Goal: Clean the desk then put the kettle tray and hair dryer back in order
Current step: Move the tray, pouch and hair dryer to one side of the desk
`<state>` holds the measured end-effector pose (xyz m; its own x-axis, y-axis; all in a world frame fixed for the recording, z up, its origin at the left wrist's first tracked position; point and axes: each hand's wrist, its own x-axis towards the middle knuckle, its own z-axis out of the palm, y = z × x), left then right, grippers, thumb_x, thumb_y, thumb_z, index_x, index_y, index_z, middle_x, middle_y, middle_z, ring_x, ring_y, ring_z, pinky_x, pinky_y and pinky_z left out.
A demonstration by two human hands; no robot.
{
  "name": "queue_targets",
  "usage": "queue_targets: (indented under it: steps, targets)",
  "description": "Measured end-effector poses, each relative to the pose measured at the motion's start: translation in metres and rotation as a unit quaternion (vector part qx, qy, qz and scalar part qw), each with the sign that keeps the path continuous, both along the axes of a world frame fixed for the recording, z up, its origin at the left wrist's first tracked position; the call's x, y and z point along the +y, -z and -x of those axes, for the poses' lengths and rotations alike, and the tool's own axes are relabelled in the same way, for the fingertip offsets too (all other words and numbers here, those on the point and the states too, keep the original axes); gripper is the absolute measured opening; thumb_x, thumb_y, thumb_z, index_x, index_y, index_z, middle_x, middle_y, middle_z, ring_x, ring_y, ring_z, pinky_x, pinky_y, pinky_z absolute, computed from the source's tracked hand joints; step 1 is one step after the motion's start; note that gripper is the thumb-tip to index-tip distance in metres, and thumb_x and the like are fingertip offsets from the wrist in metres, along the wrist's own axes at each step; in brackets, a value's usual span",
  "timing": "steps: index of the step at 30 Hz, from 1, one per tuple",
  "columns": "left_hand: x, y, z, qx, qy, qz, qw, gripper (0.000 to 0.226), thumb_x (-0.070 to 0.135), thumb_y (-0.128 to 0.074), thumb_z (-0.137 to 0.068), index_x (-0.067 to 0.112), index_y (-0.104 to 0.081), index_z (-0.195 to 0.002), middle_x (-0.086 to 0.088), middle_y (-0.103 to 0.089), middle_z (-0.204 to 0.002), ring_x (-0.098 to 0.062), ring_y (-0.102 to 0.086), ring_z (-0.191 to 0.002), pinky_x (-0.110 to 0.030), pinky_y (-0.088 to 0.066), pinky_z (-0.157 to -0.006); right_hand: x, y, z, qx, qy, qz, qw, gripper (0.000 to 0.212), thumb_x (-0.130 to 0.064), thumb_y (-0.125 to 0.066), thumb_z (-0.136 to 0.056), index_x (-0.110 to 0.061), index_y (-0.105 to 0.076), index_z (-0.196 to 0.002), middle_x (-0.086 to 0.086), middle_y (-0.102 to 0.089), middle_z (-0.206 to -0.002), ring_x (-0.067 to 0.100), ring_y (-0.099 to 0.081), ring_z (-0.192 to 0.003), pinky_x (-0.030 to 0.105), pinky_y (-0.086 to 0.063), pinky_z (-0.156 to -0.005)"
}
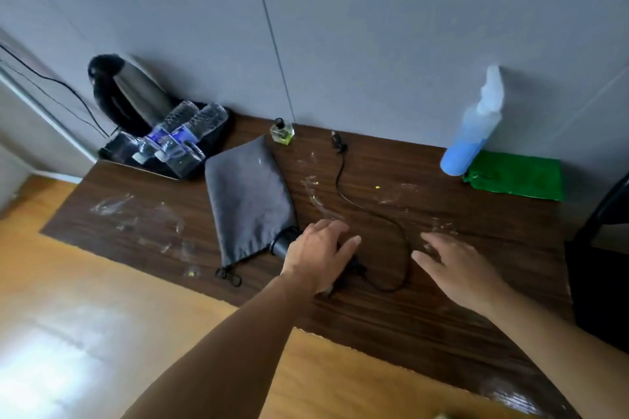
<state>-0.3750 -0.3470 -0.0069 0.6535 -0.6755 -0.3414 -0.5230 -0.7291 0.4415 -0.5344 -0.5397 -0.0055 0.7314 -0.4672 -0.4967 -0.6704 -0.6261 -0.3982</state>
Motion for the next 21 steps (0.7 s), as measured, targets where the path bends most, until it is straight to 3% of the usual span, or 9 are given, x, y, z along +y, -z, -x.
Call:
queue_targets:
  steps: [4,12,17,21]
  targets:
    - [0.037,0.011,-0.044,0.005,-0.02,-0.007,1.0,0.053,0.066,-0.035,-0.095,0.032,-0.055,-0.131,0.007,-0.058,-0.131,-0.019,-0.054,-0.12,-0.043,-0.05,-0.095,0.027,-0.001,-0.062,-0.022,-0.026,-0.011,0.999,0.06,-0.054,-0.041,-0.102,-0.025,-0.037,-0.154,-0.006,-0.038,-0.16,0.018,-0.035,-0.147,0.043,-0.037,-0.117]
    - [0.094,0.025,-0.144,0.019,-0.027,-0.065,0.997,0.051,0.064,-0.035,-0.097,0.035,-0.049,-0.137,0.009,-0.051,-0.14,-0.017,-0.047,-0.129,-0.039,-0.045,-0.1,0.051,0.031,-0.174,-0.063,-0.025,-0.033,0.997,0.058,-0.052,-0.048,-0.099,-0.027,-0.043,-0.151,-0.008,-0.045,-0.155,0.018,-0.04,-0.144,0.043,-0.038,-0.115]
    - [0.117,0.023,-0.202,0.024,-0.109,-0.049,0.992,0.043,0.058,-0.046,-0.096,0.032,-0.057,-0.129,0.005,-0.057,-0.133,-0.022,-0.056,-0.119,-0.039,-0.049,-0.096,0.078,0.047,-0.234,-0.059,-0.026,-0.044,0.997,0.051,-0.043,-0.056,-0.097,-0.026,-0.051,-0.145,-0.004,-0.054,-0.148,0.02,-0.05,-0.135,0.039,-0.041,-0.111]
    - [0.142,0.022,-0.237,0.034,-0.094,-0.065,0.993,0.046,0.054,-0.049,-0.096,0.033,-0.053,-0.136,0.007,-0.052,-0.139,-0.02,-0.052,-0.127,-0.038,-0.047,-0.1,0.108,0.047,-0.278,-0.056,-0.037,-0.054,0.996,0.052,-0.042,-0.059,-0.094,-0.027,-0.051,-0.144,-0.002,-0.056,-0.146,0.021,-0.05,-0.135,0.038,-0.041,-0.111]
